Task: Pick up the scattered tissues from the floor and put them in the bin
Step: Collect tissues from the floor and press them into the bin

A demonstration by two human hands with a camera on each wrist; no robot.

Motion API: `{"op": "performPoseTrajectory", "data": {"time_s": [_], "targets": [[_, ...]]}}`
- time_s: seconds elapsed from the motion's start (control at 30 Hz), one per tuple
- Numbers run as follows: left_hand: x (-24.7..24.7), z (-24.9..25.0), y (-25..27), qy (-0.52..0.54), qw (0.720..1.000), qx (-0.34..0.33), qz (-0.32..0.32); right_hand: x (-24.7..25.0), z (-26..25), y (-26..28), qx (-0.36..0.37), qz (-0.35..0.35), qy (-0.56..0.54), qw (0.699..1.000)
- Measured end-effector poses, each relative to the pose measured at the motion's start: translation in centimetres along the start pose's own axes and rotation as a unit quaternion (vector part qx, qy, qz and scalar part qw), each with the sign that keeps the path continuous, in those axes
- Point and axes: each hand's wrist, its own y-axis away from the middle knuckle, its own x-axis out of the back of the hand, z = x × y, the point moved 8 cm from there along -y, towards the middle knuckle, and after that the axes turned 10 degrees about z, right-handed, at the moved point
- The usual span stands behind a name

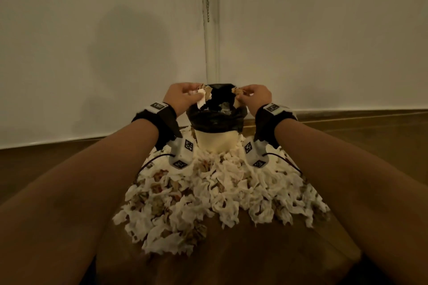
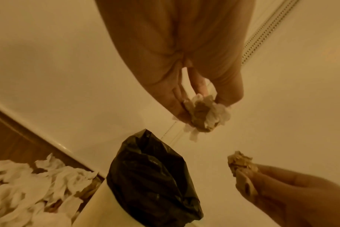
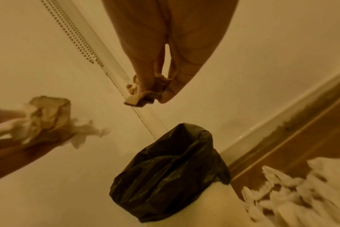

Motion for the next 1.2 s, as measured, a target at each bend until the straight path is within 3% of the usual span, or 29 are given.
{"op": "performPoseTrajectory", "data": {"time_s": [0.23, 0.4, 0.57, 0.7, 0.87, 1.0, 1.1, 1.2], "targets": [[-2.8, -1.7, -3.7, -0.158, 0.983, -0.055, 0.078, -3.8, 1.3, -2.8, 0.021, -0.029, 0.11, 0.993], [-5.4, -4.9, -4.7, -0.208, 0.976, -0.025, 0.054, -5.9, 4.3, -2.8, -0.027, -0.023, 0.138, 0.99], [-5.6, -7.0, -5.0, -0.197, 0.979, 0.011, 0.051, -7.4, 6.4, -2.5, -0.08, -0.05, 0.063, 0.994], [-4.2, -7.0, -4.1, -0.141, 0.987, -0.005, 0.083, -6.0, 6.7, -1.8, -0.09, 0.005, -0.028, 0.996], [-2.7, -7.4, -0.4, -0.158, 0.976, -0.035, 0.146, -3.5, 8.7, 1.0, -0.086, 0.048, 0.01, 0.995], [-3.8, -10.5, 4.4, -0.164, 0.98, 0.011, 0.108, -3.6, 12.2, 5.8, -0.123, 0.006, 0.042, 0.992], [-5.2, -12.9, 8.2, -0.16, 0.985, 0.033, 0.053, -4.5, 15.0, 10.1, -0.16, -0.048, 0.052, 0.985], [-6.9, -15.2, 11.4, -0.223, 0.974, 0.029, -0.018, -5.8, 16.9, 14.1, -0.154, -0.113, 0.097, 0.977]]}}
